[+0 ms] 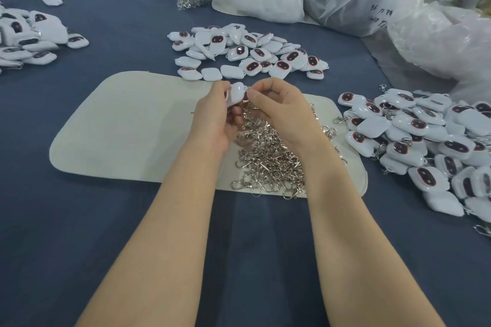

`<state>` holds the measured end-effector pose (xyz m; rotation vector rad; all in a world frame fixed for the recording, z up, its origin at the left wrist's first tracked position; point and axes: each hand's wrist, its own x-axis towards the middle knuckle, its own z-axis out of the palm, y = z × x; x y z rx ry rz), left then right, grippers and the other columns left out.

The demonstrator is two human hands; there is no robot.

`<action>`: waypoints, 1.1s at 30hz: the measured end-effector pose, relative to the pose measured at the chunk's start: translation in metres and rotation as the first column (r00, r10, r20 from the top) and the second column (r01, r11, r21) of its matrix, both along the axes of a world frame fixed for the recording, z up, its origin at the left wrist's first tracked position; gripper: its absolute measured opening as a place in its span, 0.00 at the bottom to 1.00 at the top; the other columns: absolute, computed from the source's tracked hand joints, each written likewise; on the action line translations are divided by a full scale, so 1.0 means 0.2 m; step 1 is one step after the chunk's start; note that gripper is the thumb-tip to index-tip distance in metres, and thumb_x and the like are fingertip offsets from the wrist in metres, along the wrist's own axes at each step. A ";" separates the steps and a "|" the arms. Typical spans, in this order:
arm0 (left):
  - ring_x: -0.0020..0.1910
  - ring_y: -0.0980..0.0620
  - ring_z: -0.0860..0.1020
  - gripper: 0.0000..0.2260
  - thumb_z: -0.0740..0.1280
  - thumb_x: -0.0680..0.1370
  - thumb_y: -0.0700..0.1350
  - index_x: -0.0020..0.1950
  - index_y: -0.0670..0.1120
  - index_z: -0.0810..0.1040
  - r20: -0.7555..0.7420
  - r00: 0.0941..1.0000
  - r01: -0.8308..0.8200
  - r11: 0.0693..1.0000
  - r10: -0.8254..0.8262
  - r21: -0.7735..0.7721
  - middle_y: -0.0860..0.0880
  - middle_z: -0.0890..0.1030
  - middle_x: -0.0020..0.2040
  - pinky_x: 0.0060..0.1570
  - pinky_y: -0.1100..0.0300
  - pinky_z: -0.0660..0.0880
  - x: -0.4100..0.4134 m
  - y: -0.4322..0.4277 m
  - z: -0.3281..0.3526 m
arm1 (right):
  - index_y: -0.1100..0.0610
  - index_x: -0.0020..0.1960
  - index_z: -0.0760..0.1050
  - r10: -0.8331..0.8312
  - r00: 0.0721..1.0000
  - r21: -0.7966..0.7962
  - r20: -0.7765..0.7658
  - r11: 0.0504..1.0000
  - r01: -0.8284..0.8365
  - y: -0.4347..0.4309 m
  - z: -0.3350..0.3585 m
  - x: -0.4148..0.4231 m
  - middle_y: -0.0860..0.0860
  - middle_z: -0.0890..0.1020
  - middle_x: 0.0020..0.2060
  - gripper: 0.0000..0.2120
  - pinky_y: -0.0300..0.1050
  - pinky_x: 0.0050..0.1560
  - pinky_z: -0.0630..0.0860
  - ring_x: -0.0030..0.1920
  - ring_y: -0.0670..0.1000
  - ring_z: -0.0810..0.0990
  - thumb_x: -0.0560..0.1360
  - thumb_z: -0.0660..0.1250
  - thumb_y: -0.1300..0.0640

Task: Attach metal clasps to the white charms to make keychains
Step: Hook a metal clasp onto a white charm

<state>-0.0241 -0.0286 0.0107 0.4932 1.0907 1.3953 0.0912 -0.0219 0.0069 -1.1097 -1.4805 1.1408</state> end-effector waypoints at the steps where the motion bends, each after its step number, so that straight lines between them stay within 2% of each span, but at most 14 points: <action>1: 0.19 0.58 0.66 0.11 0.60 0.78 0.42 0.37 0.43 0.75 0.103 0.994 0.027 1.000 -0.025 -0.016 0.51 0.71 0.23 0.20 0.68 0.63 0.00 0.00 0.01 | 0.53 0.42 0.77 -0.007 1.000 0.018 0.012 1.000 0.007 0.00 0.00 0.00 0.48 0.81 0.37 0.06 0.48 0.50 0.78 0.41 0.48 0.78 0.75 0.68 0.62; 3: 0.18 0.59 0.65 0.11 0.59 0.78 0.41 0.36 0.42 0.74 0.235 0.969 0.080 0.997 -0.074 -0.017 0.51 0.71 0.24 0.18 0.69 0.62 -0.01 -0.01 0.01 | 0.52 0.42 0.77 -0.009 1.000 0.051 0.011 0.999 0.008 -0.01 0.01 -0.01 0.48 0.81 0.37 0.06 0.41 0.45 0.77 0.40 0.45 0.78 0.75 0.68 0.63; 5: 0.18 0.60 0.64 0.12 0.59 0.78 0.41 0.34 0.42 0.73 0.296 0.949 0.117 0.993 -0.108 -0.012 0.51 0.70 0.24 0.18 0.70 0.61 -0.01 -0.01 0.02 | 0.53 0.44 0.77 -0.002 1.000 0.075 -0.002 0.997 0.002 -0.01 0.03 -0.01 0.49 0.81 0.38 0.07 0.36 0.43 0.75 0.39 0.44 0.79 0.75 0.68 0.64; 9: 0.17 0.61 0.63 0.12 0.59 0.77 0.39 0.33 0.42 0.72 0.368 0.921 0.146 0.989 -0.129 -0.020 0.52 0.70 0.22 0.17 0.72 0.60 -0.02 -0.02 0.02 | 0.54 0.45 0.76 0.014 0.997 0.123 0.079 0.992 -0.024 -0.03 0.05 -0.02 0.50 0.81 0.40 0.08 0.39 0.49 0.78 0.42 0.45 0.80 0.75 0.67 0.66; 13: 0.17 0.61 0.61 0.11 0.58 0.77 0.38 0.34 0.43 0.70 0.373 0.919 0.146 0.989 -0.129 -0.019 0.53 0.67 0.22 0.16 0.72 0.59 -0.02 -0.01 0.02 | 0.52 0.44 0.76 -0.003 0.988 0.161 0.155 0.987 -0.023 -0.06 0.07 -0.04 0.48 0.81 0.40 0.10 0.43 0.54 0.78 0.44 0.46 0.80 0.75 0.67 0.66; 17: 0.16 0.61 0.59 0.12 0.57 0.76 0.39 0.33 0.44 0.69 0.369 0.919 0.162 0.987 -0.142 -0.024 0.54 0.65 0.21 0.15 0.72 0.57 -0.03 -0.01 0.02 | 0.47 0.43 0.75 -0.053 0.972 0.198 0.231 0.980 0.006 -0.06 0.07 -0.06 0.42 0.80 0.40 0.11 0.42 0.53 0.76 0.43 0.44 0.78 0.75 0.68 0.63; 25: 0.16 0.60 0.59 0.12 0.58 0.76 0.40 0.32 0.46 0.68 0.341 0.926 0.182 0.983 -0.161 -0.030 0.54 0.63 0.21 0.15 0.71 0.57 -0.03 -0.01 0.01 | 0.47 0.41 0.71 -0.143 0.962 0.283 0.233 0.956 0.073 -0.07 0.05 -0.10 0.41 0.77 0.37 0.12 0.30 0.42 0.71 0.37 0.36 0.74 0.77 0.64 0.62; 28: 0.16 0.59 0.59 0.12 0.58 0.76 0.40 0.32 0.45 0.68 0.265 0.960 0.105 0.993 -0.089 -0.048 0.53 0.64 0.21 0.15 0.69 0.57 -0.01 0.00 0.00 | 0.49 0.42 0.70 -0.149 0.953 0.266 0.263 0.961 0.077 -0.06 0.05 -0.11 0.41 0.75 0.36 0.09 0.27 0.39 0.68 0.34 0.34 0.73 0.78 0.63 0.61; 31: 0.17 0.57 0.61 0.10 0.59 0.77 0.41 0.35 0.45 0.69 0.034 0.999 -0.032 0.999 0.033 -0.043 0.52 0.67 0.22 0.19 0.71 0.57 0.00 0.00 -0.01 | 0.51 0.43 0.70 -0.133 0.942 0.214 0.309 0.974 0.067 -0.06 0.05 -0.11 0.43 0.76 0.36 0.07 0.36 0.40 0.71 0.35 0.40 0.73 0.79 0.61 0.59; 33: 0.18 0.55 0.63 0.08 0.59 0.76 0.42 0.36 0.45 0.69 -0.135 0.987 -0.091 0.996 0.089 -0.009 0.49 0.69 0.27 0.21 0.70 0.59 0.00 0.00 -0.01 | 0.53 0.43 0.71 -0.115 0.949 0.171 0.295 0.983 0.066 -0.06 0.05 -0.10 0.47 0.77 0.36 0.06 0.39 0.40 0.72 0.35 0.45 0.73 0.79 0.61 0.58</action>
